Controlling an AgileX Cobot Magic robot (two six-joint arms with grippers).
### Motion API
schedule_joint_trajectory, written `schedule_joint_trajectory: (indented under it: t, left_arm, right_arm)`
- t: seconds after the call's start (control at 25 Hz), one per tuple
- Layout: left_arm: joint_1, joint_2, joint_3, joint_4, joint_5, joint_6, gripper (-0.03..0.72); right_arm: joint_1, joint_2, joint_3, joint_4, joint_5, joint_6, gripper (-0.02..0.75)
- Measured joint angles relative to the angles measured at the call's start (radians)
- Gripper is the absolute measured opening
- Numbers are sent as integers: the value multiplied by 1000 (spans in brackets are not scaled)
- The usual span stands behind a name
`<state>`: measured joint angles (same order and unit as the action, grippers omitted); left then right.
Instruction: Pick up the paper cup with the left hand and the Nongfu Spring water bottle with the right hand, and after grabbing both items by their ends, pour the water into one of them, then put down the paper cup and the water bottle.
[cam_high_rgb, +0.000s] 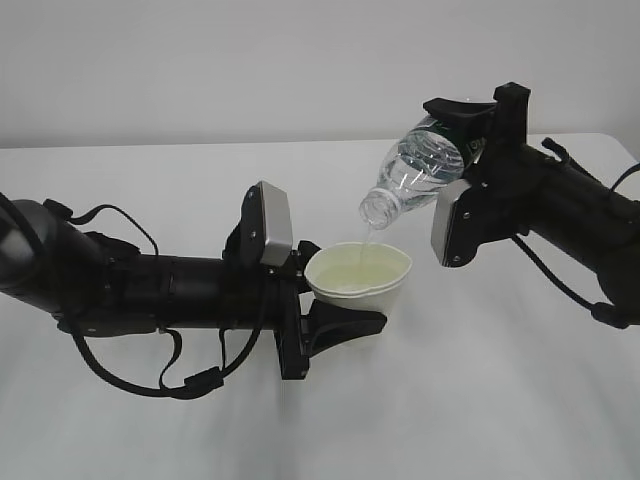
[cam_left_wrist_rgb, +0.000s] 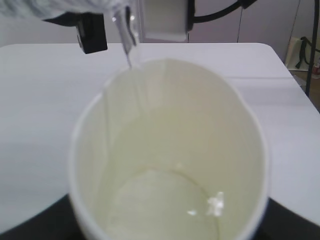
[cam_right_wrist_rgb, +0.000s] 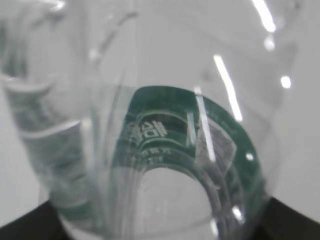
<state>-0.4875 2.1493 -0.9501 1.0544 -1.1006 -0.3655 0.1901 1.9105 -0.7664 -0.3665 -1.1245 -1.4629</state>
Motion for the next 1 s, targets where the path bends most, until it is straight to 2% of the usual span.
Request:
schedule_joint_trajectory:
  t: [1.0]
  left_arm:
    - [0, 0, 0, 0, 4, 0, 413]
  right_arm:
    - [30, 0, 0, 66, -2, 177, 446]
